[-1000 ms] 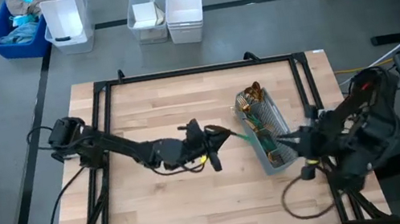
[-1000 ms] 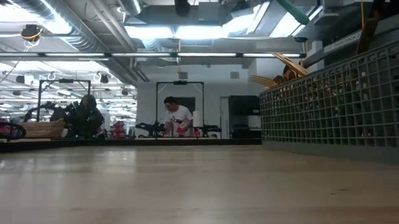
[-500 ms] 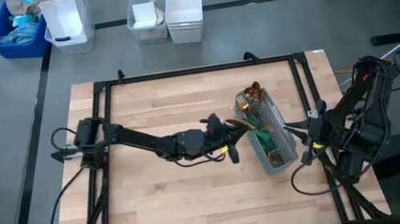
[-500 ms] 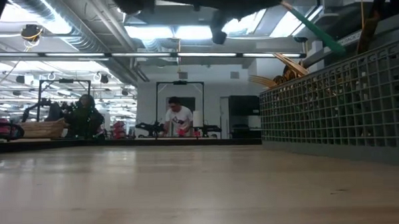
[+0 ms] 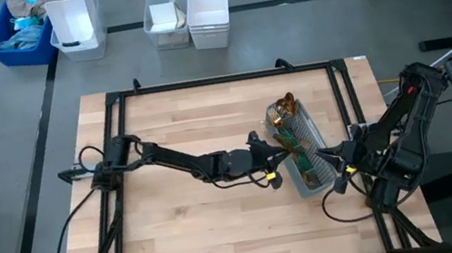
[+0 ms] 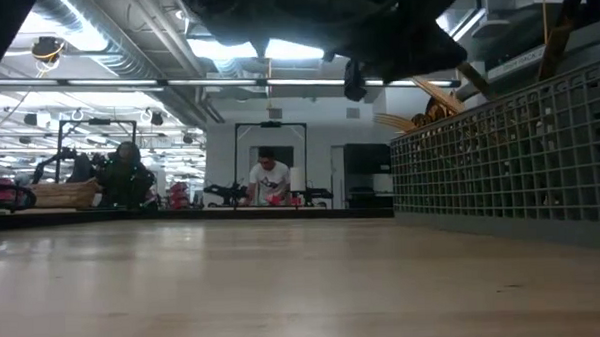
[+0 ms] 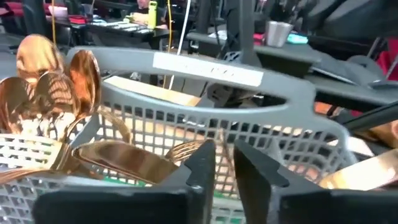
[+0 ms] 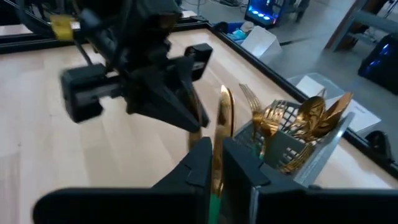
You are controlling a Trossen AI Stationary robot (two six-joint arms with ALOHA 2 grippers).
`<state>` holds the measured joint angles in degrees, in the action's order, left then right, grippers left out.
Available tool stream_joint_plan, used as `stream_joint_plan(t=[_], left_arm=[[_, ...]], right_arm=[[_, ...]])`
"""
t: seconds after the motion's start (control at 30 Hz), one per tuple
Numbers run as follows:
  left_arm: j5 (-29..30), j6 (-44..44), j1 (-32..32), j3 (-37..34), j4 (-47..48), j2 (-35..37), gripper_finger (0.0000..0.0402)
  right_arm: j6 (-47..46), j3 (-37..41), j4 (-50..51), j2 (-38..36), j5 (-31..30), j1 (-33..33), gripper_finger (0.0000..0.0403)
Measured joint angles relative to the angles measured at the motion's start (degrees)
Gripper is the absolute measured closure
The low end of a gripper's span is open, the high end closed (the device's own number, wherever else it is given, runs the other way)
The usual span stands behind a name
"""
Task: Sort silverware
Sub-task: Put the knife into the bottom section of the basket
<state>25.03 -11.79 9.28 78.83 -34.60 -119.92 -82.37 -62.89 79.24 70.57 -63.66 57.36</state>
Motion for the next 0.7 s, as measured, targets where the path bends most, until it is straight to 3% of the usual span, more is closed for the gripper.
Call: stream_joint_plan(t=[0.27, 0.43, 0.57, 0.7], left_arm=[[-0.7, -1.3, -0.1, 0.6, 1.0, 2.7, 0.0286], [-0.7, 5.5, 1.2, 0.7, 13.3, 12.7, 0.0279], [-0.6, 11.9, 2.4, 0.6, 24.5, 22.3, 0.0278], [2.6, 17.2, 1.6, 0.6, 34.4, 32.2, 0.0278]], right_arm=[[0.2, -0.5, -3.1, -1.9, 2.1, 0.0, 0.0366], [7.2, -5.1, -3.4, -7.7, 3.8, 0.0, 0.0366], [21.2, -9.3, -7.9, -14.0, 3.7, 0.0, 0.0366], [42.9, -11.2, -21.2, -21.0, 4.5, 0.0, 0.0366]])
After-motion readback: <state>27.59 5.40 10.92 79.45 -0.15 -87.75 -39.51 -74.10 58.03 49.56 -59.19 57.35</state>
